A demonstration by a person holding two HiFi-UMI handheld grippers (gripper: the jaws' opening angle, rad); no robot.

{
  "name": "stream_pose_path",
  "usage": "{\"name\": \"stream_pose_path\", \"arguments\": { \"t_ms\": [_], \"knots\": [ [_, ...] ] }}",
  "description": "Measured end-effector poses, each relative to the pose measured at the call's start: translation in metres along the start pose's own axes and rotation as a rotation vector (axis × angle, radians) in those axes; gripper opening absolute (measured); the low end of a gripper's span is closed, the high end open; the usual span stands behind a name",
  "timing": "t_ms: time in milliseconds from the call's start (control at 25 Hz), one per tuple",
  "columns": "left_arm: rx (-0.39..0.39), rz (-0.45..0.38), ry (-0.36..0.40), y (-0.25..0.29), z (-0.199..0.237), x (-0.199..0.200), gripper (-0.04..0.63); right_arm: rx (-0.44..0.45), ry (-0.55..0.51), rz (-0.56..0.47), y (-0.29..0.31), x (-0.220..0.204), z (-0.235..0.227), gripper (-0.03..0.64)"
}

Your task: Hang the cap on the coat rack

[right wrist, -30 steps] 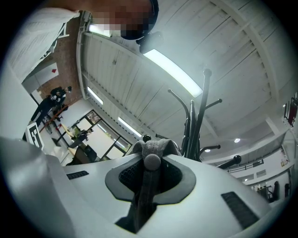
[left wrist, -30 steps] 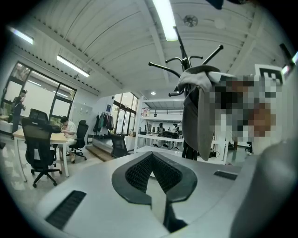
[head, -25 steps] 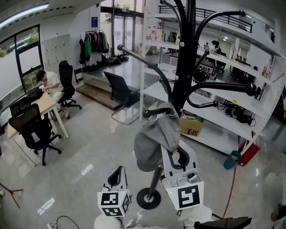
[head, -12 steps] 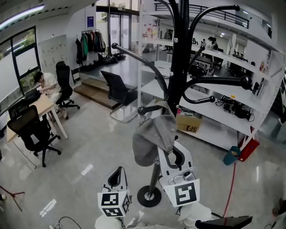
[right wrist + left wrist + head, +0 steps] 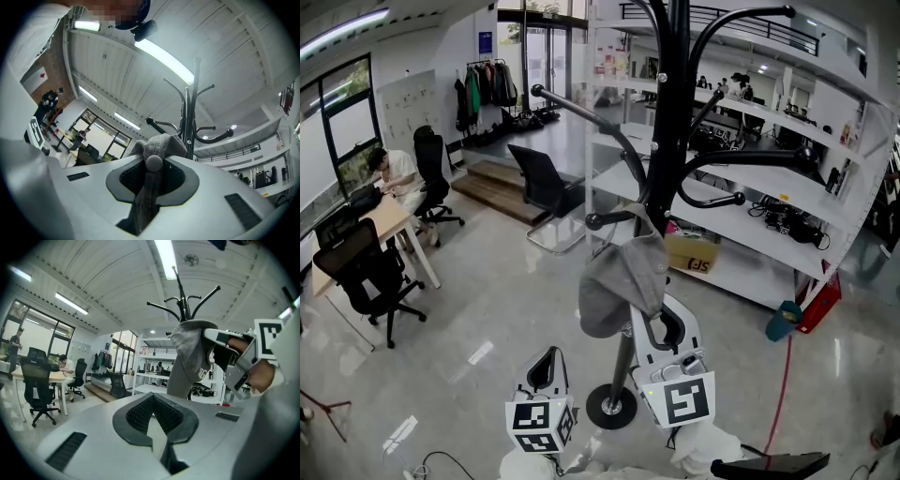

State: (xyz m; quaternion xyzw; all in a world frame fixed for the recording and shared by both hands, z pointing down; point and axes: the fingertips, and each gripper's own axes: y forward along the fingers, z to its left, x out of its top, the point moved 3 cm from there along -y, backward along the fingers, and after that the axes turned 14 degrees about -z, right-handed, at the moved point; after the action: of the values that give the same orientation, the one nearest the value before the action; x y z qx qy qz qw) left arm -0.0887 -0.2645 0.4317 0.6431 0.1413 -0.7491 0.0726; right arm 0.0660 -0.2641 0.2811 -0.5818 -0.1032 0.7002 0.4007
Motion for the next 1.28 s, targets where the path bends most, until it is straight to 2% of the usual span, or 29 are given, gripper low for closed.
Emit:
{"name": "stream_pose_path", "arguments": {
  "t_ms": [720,1280],
  "knots": [
    [-0.034,0.03,-0.008,-0.019,-0.015,-0.007,0.002,-0.02,0.044,0.041,-0.022,-0.014,0.006,0.046],
    [-0.091,0.06,-0.01,-0.02,-0.041,-0.017,0.001,-0.034,0.066,0.1,-0.05,-0.021,0.005,0.091]
  ]
}}
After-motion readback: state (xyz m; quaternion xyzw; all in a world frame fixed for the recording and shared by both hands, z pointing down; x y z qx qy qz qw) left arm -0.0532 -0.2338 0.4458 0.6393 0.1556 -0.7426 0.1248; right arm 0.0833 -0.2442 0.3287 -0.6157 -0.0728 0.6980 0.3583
